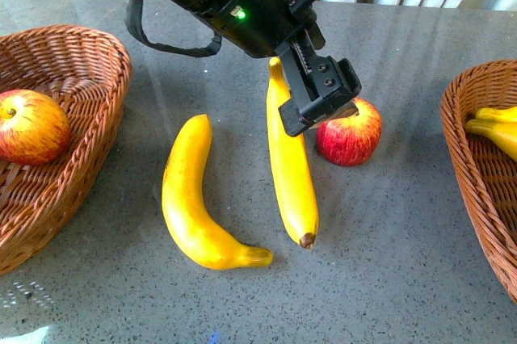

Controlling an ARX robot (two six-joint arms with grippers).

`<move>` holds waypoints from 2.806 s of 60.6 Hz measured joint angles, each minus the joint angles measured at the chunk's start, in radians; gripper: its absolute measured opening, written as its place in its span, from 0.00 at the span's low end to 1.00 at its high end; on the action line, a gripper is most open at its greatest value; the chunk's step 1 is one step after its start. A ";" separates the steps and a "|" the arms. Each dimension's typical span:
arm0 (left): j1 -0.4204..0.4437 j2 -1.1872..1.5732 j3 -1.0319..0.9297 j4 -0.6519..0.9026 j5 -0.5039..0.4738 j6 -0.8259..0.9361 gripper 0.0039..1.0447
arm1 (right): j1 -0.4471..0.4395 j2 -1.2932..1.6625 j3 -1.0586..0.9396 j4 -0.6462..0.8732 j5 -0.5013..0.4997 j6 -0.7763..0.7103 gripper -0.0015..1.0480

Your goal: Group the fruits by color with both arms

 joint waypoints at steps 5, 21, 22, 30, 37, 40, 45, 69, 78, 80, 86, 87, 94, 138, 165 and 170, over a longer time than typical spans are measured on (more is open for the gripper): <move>-0.012 0.016 0.018 -0.008 0.001 0.007 0.91 | 0.000 0.000 0.000 0.000 0.000 0.000 0.91; -0.039 0.079 0.063 -0.014 -0.008 0.014 0.91 | 0.000 0.000 0.000 0.000 0.000 0.000 0.91; -0.039 0.081 0.064 -0.014 -0.010 0.014 0.91 | 0.000 0.000 0.000 0.000 0.000 0.000 0.91; -0.042 0.113 0.088 -0.023 -0.015 0.014 0.91 | 0.000 0.000 0.000 0.000 0.000 0.000 0.91; -0.041 0.137 0.106 -0.038 -0.016 0.022 0.91 | 0.000 0.000 0.000 0.000 0.000 0.000 0.91; -0.041 0.144 0.114 -0.047 -0.018 0.026 0.91 | 0.000 0.000 0.000 0.000 0.000 0.000 0.91; -0.041 0.154 0.127 -0.053 -0.017 0.031 0.91 | 0.000 0.000 0.000 0.000 0.000 0.000 0.91; -0.044 0.197 0.164 -0.074 -0.015 0.060 0.91 | 0.000 0.000 0.000 0.000 0.000 0.000 0.91; -0.048 0.209 0.168 -0.079 -0.028 0.082 0.91 | 0.000 0.000 0.000 0.000 0.000 0.000 0.91; -0.049 0.211 0.169 -0.079 -0.029 0.088 0.91 | 0.000 0.000 0.000 0.000 0.000 0.000 0.91; -0.052 0.215 0.177 -0.079 -0.037 0.099 0.91 | 0.000 0.000 0.000 0.000 0.000 0.000 0.91; -0.052 0.216 0.178 -0.079 -0.038 0.101 0.91 | 0.000 0.000 0.000 0.000 0.000 0.000 0.91; -0.056 0.222 0.183 -0.078 -0.050 0.114 0.91 | 0.000 0.000 0.000 0.000 0.000 0.000 0.91; -0.073 0.239 0.186 -0.072 -0.102 0.182 0.91 | 0.000 0.000 0.000 0.000 0.000 0.000 0.91; -0.076 0.241 0.193 -0.073 -0.110 0.193 0.75 | 0.000 0.000 0.000 0.000 0.000 0.000 0.91; -0.076 0.241 0.195 -0.072 -0.109 0.193 0.66 | 0.000 0.000 0.000 0.000 0.000 0.000 0.91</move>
